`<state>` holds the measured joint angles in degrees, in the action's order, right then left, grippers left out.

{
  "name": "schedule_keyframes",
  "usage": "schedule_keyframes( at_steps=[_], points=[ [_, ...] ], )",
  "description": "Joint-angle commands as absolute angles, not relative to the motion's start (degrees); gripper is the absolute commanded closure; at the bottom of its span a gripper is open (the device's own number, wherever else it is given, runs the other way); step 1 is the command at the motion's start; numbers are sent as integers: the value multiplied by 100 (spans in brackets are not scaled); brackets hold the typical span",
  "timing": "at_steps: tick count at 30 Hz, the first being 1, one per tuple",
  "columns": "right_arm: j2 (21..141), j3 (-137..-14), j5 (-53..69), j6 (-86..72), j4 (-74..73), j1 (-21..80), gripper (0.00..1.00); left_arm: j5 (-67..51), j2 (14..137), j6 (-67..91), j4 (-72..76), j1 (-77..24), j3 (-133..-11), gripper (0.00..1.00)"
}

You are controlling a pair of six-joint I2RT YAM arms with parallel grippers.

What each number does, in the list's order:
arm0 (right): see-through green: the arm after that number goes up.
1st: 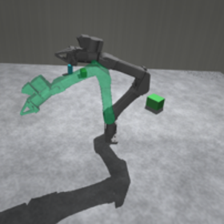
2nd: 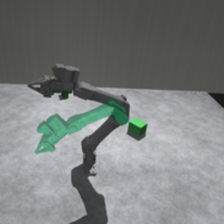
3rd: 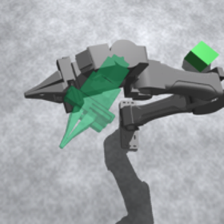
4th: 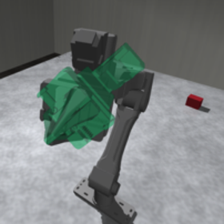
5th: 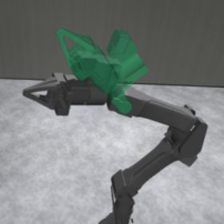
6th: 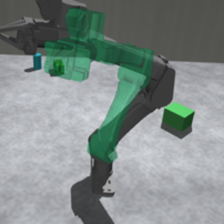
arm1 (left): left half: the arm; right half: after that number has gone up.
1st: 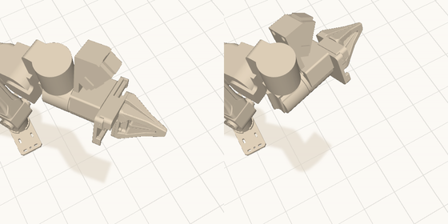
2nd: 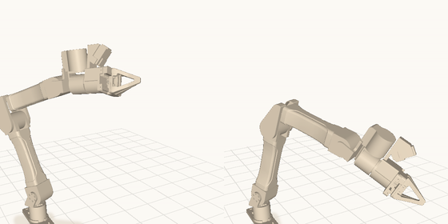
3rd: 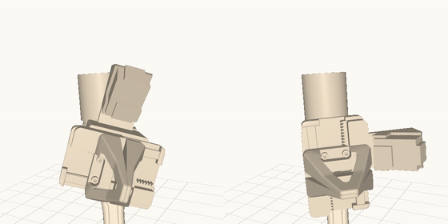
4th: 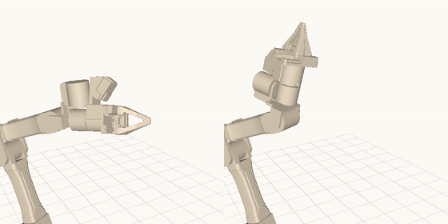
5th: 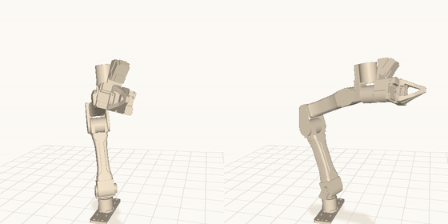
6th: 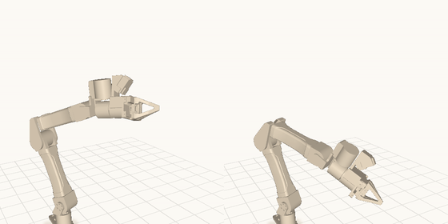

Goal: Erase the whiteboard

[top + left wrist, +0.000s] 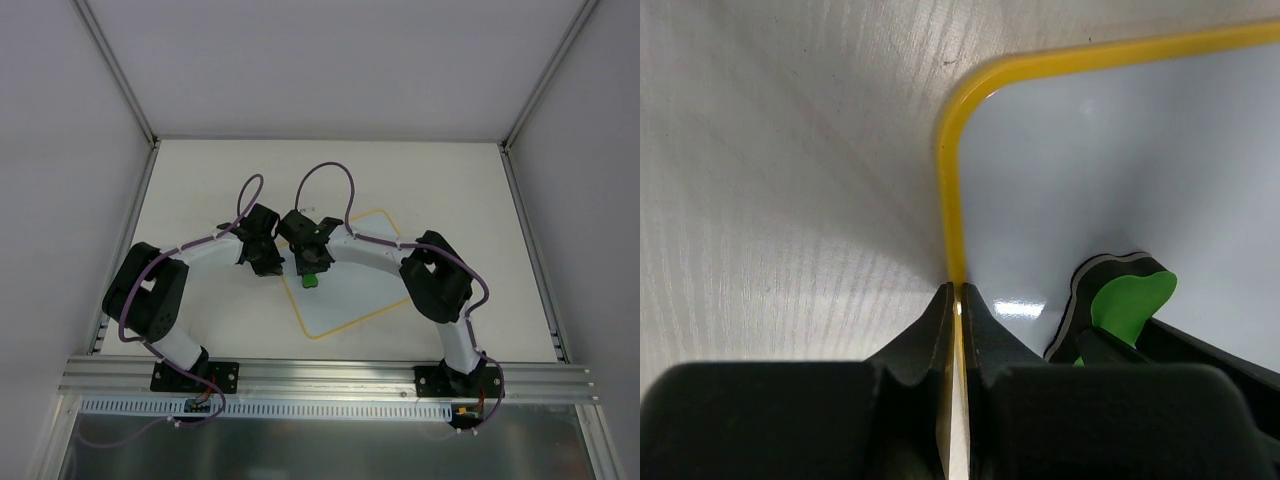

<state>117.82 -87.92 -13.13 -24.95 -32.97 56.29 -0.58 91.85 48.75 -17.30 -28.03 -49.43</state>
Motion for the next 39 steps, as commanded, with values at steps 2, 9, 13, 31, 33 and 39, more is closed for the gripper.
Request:
schedule_keyframes(
  at_steps=[2,9,13,31,33,39],
  points=[
    [11778,-8420,-1020,-2566,-3663,5713,86,-35,9272,4966,-1978,-2795,-4843,100],
    [11330,-7823,-660,-2224,-3955,5924,86,114,9281,5036,-1969,-2734,-4913,100],
    [11119,-7471,-466,-2145,-3955,6073,85,105,9308,5027,-1978,-2716,-4974,100],
    [9994,-6311,-1301,-2162,-3832,4932,86,97,9132,4869,-1986,-2681,-4878,100],
    [9827,-6179,-1388,-2101,-3823,4606,86,88,9132,4860,-1986,-2663,-4860,100],
    [9554,-5986,-1328,-1890,-3762,3799,86,88,9097,4816,-1978,-2654,-4843,100]
  ],
)
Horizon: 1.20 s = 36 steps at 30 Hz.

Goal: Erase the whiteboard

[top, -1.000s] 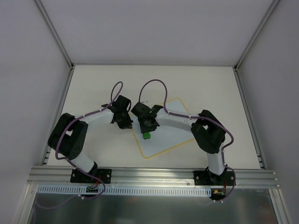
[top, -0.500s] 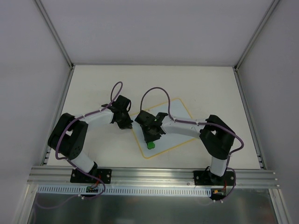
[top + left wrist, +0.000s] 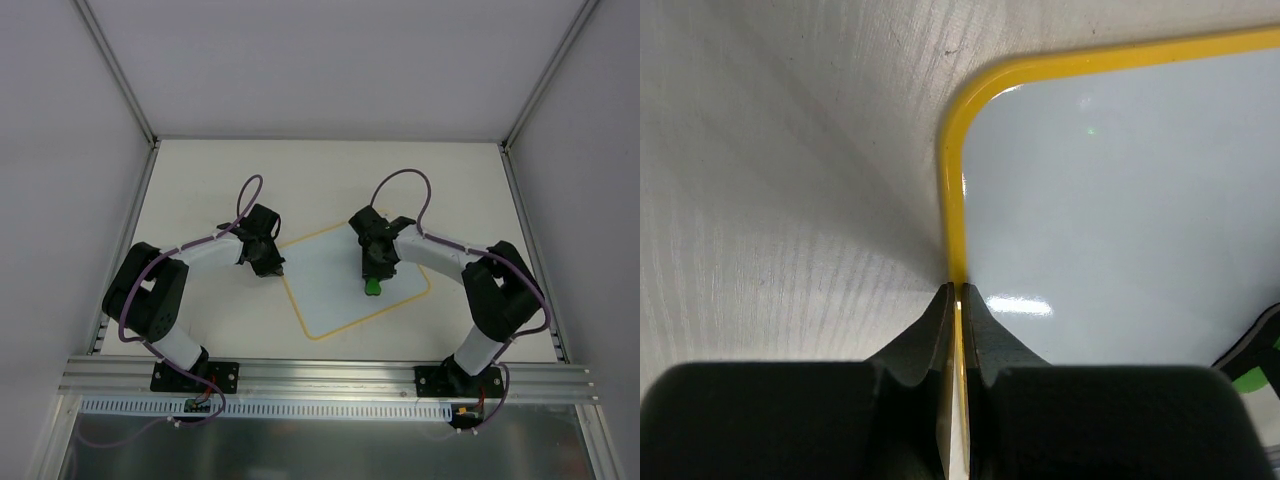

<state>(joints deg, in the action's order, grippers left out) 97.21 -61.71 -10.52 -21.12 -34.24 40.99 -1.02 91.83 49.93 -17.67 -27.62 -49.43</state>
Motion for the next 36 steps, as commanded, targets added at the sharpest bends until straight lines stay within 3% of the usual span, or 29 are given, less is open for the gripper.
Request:
schedule_keyframes(
  at_steps=[1,5,11,14,18,25,33,36],
  points=[
    [9414,-5968,-1284,-1811,-3718,3692,86,88,9071,4799,-1986,-2654,-4843,100],
    [8799,-5968,-1239,-1600,-3691,3139,86,97,9009,4720,-1995,-2654,-4886,100],
    [8139,-5976,-1511,-1424,-3674,1277,84,114,9079,4641,-1986,-2646,-4957,100],
    [8366,-6081,-1416,-1293,-3420,285,84,88,9158,4614,-1978,-2593,-5027,100],
    [9023,-6353,-1187,-1160,-3243,-209,84,70,9193,4535,-1995,-2461,-5106,100],
    [9966,-6680,-748,-1151,-3024,-431,84,114,9106,4369,-1995,-2285,-5071,100],
    [10177,-7031,-676,-1107,-2751,-255,80,79,9105,4307,-2004,-2259,-5071,100],
    [10309,-7031,-694,-1169,-2751,-237,74,79,9088,4298,-1995,-2259,-5054,87]
  ],
)
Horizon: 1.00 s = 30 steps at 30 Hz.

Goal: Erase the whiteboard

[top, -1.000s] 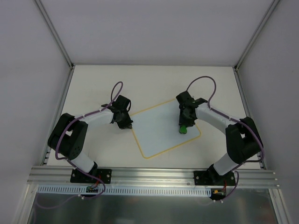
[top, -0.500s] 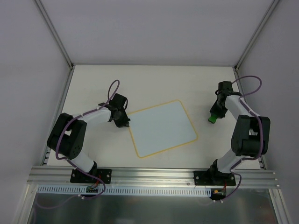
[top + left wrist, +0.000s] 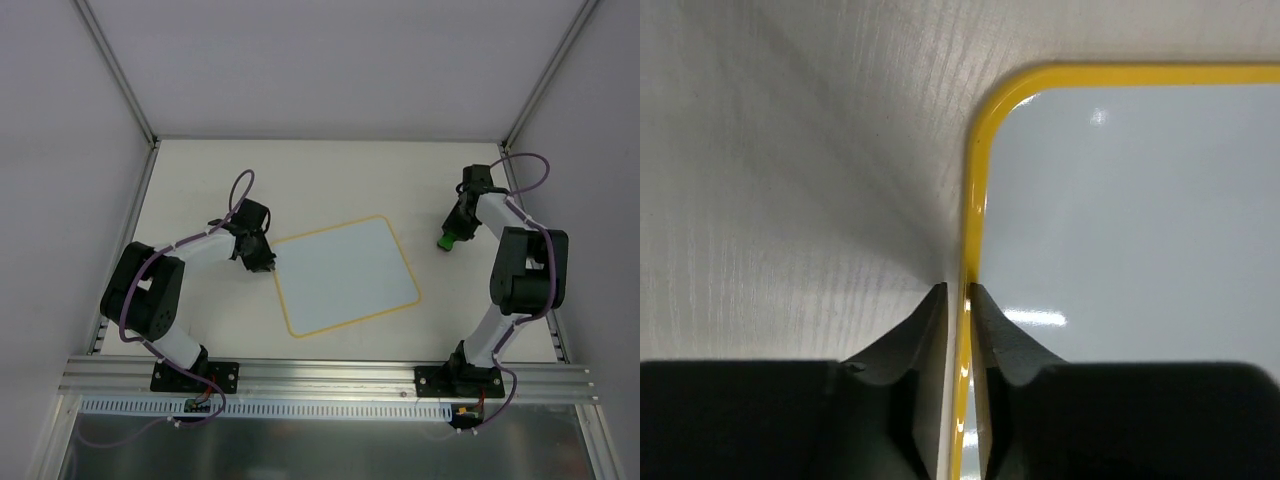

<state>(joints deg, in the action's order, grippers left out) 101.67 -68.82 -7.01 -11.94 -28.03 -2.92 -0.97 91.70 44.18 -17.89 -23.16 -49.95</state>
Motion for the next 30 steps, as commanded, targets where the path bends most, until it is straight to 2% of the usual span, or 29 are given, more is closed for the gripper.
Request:
schedule_keyframes(
  at_steps=[1,3,4,5,8,9,10,15,18,22,30],
  points=[
    [10327,-7014,-738,-1178,-2760,-237,73,88,9062,4280,-1995,-2259,-5045,83],
    [10371,-6979,-782,-1195,-2751,-237,66,123,9000,4263,-1995,-2259,-5036,74],
    [10397,-6961,-808,-1204,-2751,-237,64,132,8974,4254,-1995,-2259,-5036,65],
    [10406,-6952,-800,-1204,-2751,-237,61,141,8930,4245,-1995,-2259,-5036,62],
    [10310,-6908,-800,-1213,-2768,-237,45,132,8834,4228,-2004,-2259,-5062,49],
    [10249,-6900,-800,-1213,-2769,-246,31,114,8807,4219,-2013,-2259,-5071,46],
    [10178,-6882,-800,-1204,-2795,-237,26,106,8754,4219,-2021,-2259,-5080,42],
    [9292,-6952,-914,-1055,-3154,-237,3,114,8298,4114,-2092,-2250,-5150,20],
    [8486,-6970,-1002,-845,-3348,-246,1,184,7867,3894,-2223,-2259,-5282,1],
    [7324,-7136,-1055,-458,-3664,-246,1,491,7086,3394,-2495,-2259,-5537,1],
    [4828,-7471,-1125,325,-3858,-246,1,1458,4669,1698,-2812,-2259,-6231,1]
  ],
)
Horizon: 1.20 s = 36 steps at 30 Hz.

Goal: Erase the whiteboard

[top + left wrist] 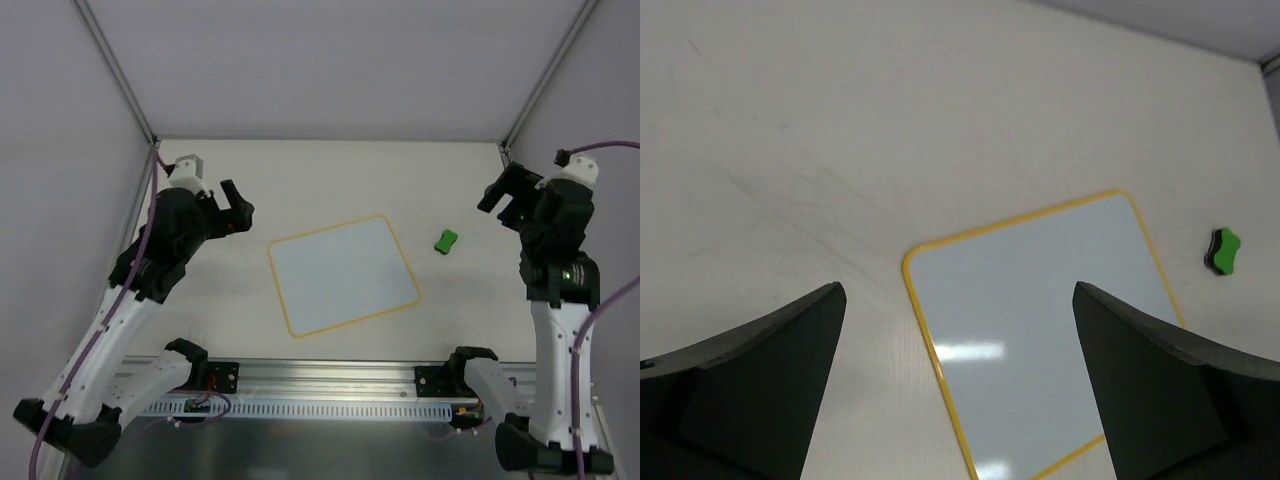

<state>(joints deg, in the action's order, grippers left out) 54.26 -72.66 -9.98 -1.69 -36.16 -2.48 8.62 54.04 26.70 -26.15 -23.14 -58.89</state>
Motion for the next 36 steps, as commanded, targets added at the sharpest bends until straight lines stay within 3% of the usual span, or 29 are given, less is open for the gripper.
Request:
schedule_keyframes(
  at_steps=[1,5,14,36],
  points=[
    [4599,-7497,-1151,377,-3858,-246,1,1668,4432,1453,-2821,-2259,-6284,1],
    [3492,-7497,-1195,623,-3771,-246,1,1907,3247,846,-2848,-2259,-6635,1],
    [2523,-7453,-1011,914,-3595,43,1,2135,1979,246,-2935,-2259,-6838,1],
    [2197,-7128,-1195,1169,-3419,404,1,1916,2030,615,-3076,-2259,-6618,1]
  ],
)
